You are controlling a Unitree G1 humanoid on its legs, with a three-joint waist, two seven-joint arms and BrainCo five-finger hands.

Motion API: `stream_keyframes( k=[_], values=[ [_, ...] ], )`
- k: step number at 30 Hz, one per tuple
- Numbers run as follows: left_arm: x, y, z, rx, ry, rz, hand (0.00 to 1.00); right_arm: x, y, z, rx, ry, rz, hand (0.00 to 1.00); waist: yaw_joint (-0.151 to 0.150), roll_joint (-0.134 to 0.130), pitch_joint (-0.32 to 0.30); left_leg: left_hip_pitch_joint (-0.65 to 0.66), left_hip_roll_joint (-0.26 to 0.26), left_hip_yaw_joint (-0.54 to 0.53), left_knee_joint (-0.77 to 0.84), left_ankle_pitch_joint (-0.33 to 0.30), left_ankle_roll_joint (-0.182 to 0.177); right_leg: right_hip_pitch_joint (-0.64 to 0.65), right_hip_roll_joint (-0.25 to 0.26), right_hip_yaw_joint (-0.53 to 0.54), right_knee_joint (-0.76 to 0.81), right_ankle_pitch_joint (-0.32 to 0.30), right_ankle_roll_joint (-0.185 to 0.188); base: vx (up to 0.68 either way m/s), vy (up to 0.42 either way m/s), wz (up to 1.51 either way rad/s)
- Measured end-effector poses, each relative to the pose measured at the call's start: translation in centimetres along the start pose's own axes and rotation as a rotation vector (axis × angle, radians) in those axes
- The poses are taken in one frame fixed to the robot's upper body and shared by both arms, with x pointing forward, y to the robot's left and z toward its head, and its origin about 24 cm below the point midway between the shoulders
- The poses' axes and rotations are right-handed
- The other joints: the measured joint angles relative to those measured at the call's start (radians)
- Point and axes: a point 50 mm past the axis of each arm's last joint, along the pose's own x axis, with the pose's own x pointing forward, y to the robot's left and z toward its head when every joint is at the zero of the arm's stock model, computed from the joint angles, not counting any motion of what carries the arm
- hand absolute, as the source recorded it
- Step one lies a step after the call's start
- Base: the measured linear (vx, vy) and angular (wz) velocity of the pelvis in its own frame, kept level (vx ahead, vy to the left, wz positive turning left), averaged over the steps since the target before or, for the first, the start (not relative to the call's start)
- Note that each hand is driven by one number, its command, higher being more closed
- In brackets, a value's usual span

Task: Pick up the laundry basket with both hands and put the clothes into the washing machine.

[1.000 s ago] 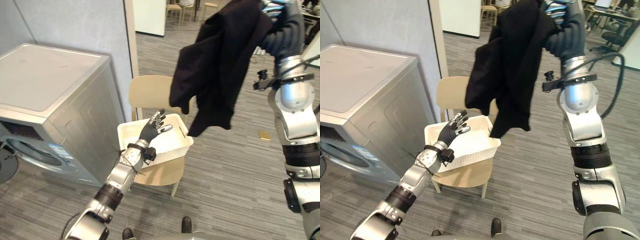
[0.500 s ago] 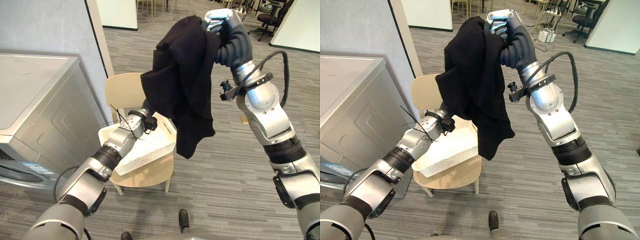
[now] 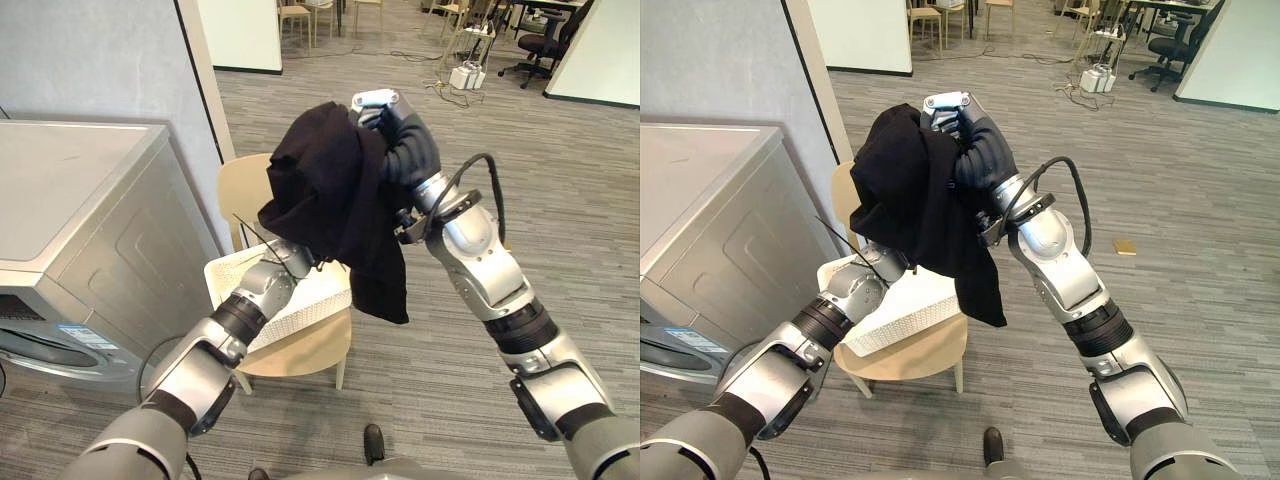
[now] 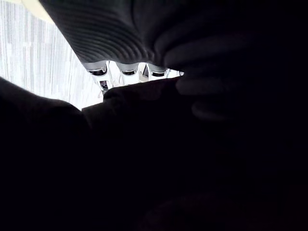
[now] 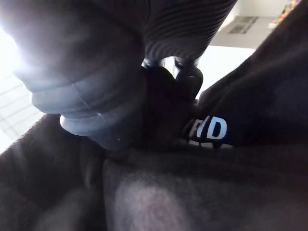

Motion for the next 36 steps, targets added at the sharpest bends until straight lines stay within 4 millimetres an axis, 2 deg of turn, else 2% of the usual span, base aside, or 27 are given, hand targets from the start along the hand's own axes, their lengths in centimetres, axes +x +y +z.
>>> stream_keyframes(
  k=[9, 16, 21, 22, 29, 36],
  values=[
    [0.5, -1.1, -0.5, -0.047, -0.023, 0.062, 1.0, 0.2, 0.9, -0.7, -0.005, 0.019, -0.021, 1.0, -0.001, 0.008, -0.005, 0.0, 0.0, -0.005, 0.0, 0.0, 0.0, 0.002, 0.0, -0.006, 0.0, 0.003, 0.005, 0.0, 0.0, 0.0],
    [0.0, -0.6, -1.3, -0.089, -0.045, 0.159, 1.0, 0.1, 0.9, -1.2, -0.03, 0.035, -0.052, 1.0, 0.0, 0.007, -0.005, 0.0, 0.0, -0.011, 0.0, 0.0, 0.0, 0.007, -0.001, -0.012, 0.0, 0.003, 0.005, 0.0, 0.0, 0.01],
    [-0.5, -0.2, -2.2, -0.105, -0.037, 0.221, 1.0, -0.8, 1.2, -2.1, -0.029, 0.069, -0.082, 1.0, 0.004, 0.007, -0.005, 0.008, 0.001, -0.02, 0.0, 0.0, 0.0, 0.02, -0.001, -0.018, 0.0, -0.002, 0.009, -0.01, 0.001, 0.05],
    [-0.6, -0.2, -2.3, -0.106, -0.036, 0.226, 1.0, -0.9, 1.3, -2.2, -0.028, 0.072, -0.083, 0.0, 0.005, 0.007, -0.006, 0.01, 0.001, -0.02, 0.0, 0.0, 0.0, 0.022, -0.001, -0.019, 0.0, -0.003, 0.01, 0.0, 0.0, 0.0],
    [-1.4, 1.0, -2.5, -0.122, -0.066, 0.328, 1.0, -1.5, 1.4, -2.8, 0.0, 0.092, -0.124, 0.0, 0.006, 0.005, -0.007, 0.009, 0.002, -0.021, 0.0, -0.004, -0.005, 0.022, -0.002, -0.018, 0.0, -0.005, 0.006, 0.0, 0.0, 0.0],
    [-2.3, 2.1, -1.8, -0.063, -0.12, 0.404, 1.0, -3.0, -0.3, -3.4, 0.002, 0.125, -0.223, 0.0, 0.008, 0.004, -0.008, 0.009, 0.002, -0.02, 0.0, -0.005, -0.007, 0.022, -0.001, -0.017, -0.001, -0.004, 0.009, 0.0, 0.0, 0.0]
  ],
)
